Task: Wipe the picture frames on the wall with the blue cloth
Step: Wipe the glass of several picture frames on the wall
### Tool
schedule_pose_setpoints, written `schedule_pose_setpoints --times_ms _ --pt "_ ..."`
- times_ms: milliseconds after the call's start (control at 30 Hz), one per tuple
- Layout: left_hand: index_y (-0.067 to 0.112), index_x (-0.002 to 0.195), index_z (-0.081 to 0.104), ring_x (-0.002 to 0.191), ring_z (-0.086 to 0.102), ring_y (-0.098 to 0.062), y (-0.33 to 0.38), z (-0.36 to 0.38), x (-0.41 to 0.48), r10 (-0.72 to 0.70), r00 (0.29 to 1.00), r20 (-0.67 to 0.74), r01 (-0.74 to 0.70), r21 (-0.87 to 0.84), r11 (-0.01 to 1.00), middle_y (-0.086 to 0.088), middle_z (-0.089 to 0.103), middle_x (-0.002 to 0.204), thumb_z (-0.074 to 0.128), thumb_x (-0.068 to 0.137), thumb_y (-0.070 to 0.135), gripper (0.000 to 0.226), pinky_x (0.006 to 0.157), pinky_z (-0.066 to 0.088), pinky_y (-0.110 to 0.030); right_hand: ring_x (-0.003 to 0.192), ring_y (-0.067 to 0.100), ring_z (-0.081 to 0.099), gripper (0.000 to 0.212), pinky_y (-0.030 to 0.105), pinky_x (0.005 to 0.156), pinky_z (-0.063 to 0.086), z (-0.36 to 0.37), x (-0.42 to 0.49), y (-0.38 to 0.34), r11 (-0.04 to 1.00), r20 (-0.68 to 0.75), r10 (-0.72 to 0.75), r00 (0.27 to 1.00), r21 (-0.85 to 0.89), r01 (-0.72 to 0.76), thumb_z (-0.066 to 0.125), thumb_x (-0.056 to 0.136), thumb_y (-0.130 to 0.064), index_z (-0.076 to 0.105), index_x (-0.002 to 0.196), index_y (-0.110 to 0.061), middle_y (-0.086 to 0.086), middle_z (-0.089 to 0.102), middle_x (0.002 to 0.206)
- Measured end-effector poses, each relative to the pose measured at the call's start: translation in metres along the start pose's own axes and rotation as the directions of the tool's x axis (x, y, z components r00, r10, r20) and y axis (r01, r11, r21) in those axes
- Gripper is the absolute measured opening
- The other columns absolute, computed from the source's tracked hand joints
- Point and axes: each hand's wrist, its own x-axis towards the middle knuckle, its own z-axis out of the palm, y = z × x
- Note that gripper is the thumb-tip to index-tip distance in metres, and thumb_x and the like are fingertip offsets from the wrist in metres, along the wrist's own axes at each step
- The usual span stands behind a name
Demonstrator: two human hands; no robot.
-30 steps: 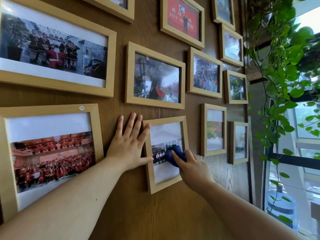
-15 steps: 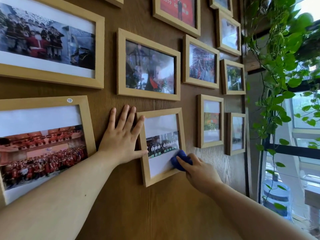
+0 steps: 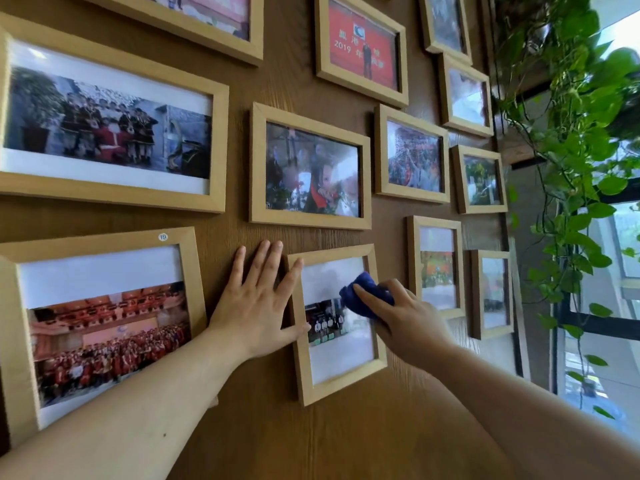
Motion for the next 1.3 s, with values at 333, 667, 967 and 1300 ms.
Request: schedule_pose_setpoints --times_ms 333,667,967,1300 --pt "0.013 0.149 0.014 0.148 0.009 -0.031 -0.038 -0.101 0.048 0.072 0.979 -0.19 -0.044 0.145 0.988 -0.016 0.019 0.159 0.014 0.085 0.071 0.087 0.119 0.01 -0.057 0.094 0.028 0.056 0.059 0.033 0.052 0.044 -0.072 0.121 -0.002 0.989 -0.207 -0.099 0.973 -0.127 0.074 0.05 0.088 -0.033 0.026 0.142 -0.034 0.01 0.048 0.119" --pt "0.005 0.15 0.007 0.148 0.003 -0.033 -0.081 -0.124 0.093 -0.004 0.994 -0.108 0.04 0.326 0.944 -0.016 0.014 0.161 0.031 0.081 0.078 0.104 0.118 0.002 -0.061 0.094 0.029 0.054 0.062 0.032 0.056 0.037 -0.093 0.214 -0.059 0.998 -0.376 0.018 0.926 -0.056 -0.042 0.052 0.089 -0.031 0.018 0.141 -0.034 0.011 0.039 0.128" --pt "0.003 0.147 0.022 0.146 0.015 -0.035 -0.104 -0.109 0.095 0.079 0.983 -0.164 -0.022 0.326 0.945 -0.018 0.029 0.155 0.028 0.079 0.08 0.103 0.116 -0.002 -0.064 0.098 0.03 0.051 0.059 0.037 0.058 0.045 -0.078 0.236 -0.07 0.992 -0.347 0.119 0.93 0.004 -0.125 0.046 0.09 -0.028 0.017 0.14 -0.035 0.01 0.036 0.127" --pt "0.014 0.151 0.001 0.149 -0.004 -0.032 -0.105 -0.098 0.096 0.035 0.979 -0.203 0.006 0.197 0.98 -0.017 0.008 0.162 0.03 0.078 0.081 0.103 0.113 -0.013 -0.065 0.09 0.029 0.054 0.061 0.034 0.056 0.041 -0.054 0.209 -0.003 0.926 -0.237 0.348 0.907 -0.068 -0.372 0.043 0.089 -0.034 0.012 0.141 -0.042 0.007 0.037 0.125"
